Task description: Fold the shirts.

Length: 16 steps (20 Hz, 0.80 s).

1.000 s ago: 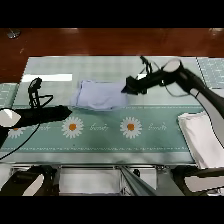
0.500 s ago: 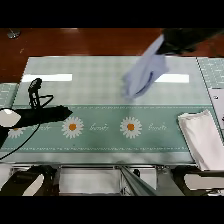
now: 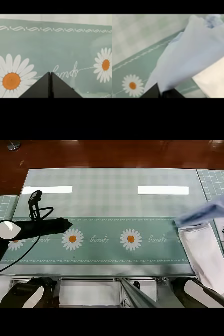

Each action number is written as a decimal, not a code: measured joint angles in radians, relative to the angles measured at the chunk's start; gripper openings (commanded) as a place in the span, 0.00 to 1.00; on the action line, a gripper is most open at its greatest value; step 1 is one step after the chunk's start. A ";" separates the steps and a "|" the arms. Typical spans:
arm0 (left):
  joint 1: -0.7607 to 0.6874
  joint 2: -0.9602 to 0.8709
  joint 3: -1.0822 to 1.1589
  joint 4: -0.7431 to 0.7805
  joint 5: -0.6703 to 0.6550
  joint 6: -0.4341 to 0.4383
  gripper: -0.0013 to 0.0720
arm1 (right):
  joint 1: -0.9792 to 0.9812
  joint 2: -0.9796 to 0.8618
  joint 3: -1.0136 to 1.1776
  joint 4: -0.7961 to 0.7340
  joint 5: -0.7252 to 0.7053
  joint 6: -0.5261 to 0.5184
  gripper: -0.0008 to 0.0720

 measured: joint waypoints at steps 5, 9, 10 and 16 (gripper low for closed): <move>0.000 -0.004 0.000 -0.003 0.030 0.000 0.06 | -0.247 0.235 -0.316 -0.296 0.007 -0.085 0.03; 0.000 -0.006 0.000 -0.025 0.060 0.000 0.06 | -0.341 0.348 -0.550 -0.409 0.008 -0.111 0.90; 0.000 -0.007 0.000 -0.029 0.063 0.000 0.06 | -0.352 0.351 -0.578 -0.425 0.000 -0.113 0.87; 0.051 -0.059 0.133 -0.048 0.085 0.002 0.05 | -0.303 0.131 -0.351 -0.253 -0.044 -0.153 0.48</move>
